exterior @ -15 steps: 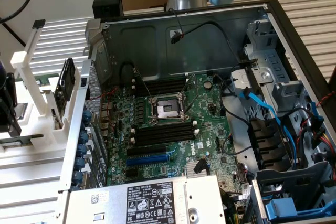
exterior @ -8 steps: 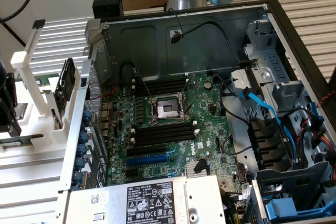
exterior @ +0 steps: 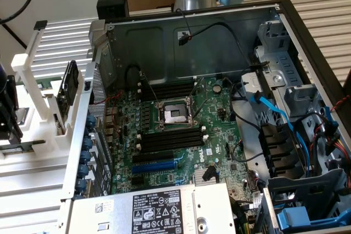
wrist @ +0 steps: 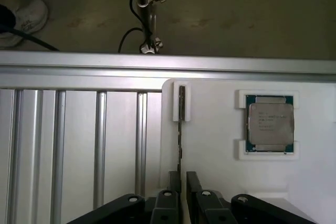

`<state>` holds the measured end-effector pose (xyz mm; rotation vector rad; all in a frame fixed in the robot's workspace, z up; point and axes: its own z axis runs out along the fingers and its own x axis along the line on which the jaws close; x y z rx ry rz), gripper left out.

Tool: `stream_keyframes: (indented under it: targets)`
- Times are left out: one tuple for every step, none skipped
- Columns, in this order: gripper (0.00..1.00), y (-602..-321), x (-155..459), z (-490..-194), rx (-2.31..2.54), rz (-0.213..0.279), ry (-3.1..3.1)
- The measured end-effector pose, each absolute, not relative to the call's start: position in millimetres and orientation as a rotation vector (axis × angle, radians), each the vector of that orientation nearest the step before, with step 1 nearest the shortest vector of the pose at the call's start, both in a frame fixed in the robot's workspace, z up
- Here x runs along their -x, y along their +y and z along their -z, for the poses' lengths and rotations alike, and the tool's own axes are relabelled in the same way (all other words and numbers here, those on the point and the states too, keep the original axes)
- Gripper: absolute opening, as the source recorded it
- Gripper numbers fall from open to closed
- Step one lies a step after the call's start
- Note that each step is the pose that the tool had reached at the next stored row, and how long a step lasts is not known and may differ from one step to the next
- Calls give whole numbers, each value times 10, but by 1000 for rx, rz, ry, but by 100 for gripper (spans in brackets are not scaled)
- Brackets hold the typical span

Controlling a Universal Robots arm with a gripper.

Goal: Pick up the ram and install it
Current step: 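Pick up the ram and move it above insertion slot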

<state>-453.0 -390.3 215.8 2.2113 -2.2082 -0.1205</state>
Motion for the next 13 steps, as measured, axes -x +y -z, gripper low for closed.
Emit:
stream_keyframes:
  targets:
    - [24, -3903, 4529, -2159, -2211, 120, -2208]
    - [24, -3903, 4529, -2158, -2211, 120, -2208]
    - [24, -3903, 4529, -2158, -2211, 120, -2208]
    - [24, -3903, 4529, -2159, -2211, 120, -2208]
    - [24, -3903, 4530, -2159, -2211, 120, -2208]
    - [24, -3903, 4530, -2159, -2211, 121, -2208]
    - [24, -3904, 4529, -2159, -2211, 120, -2208]
    - [24, -3904, 4530, -2158, -2211, 120, -2208]
    - [24, -3903, 4529, -2156, -2210, 117, -2207]
    - [24, -3903, 4529, -2153, -2208, 110, -2206]
    - [24, -3904, 4529, -2150, -2209, 107, -2206]
    - [24, -3903, 4529, -2149, -2212, 103, -2209]
    - [24, -3903, 4529, -2147, -2218, 90, -2214]
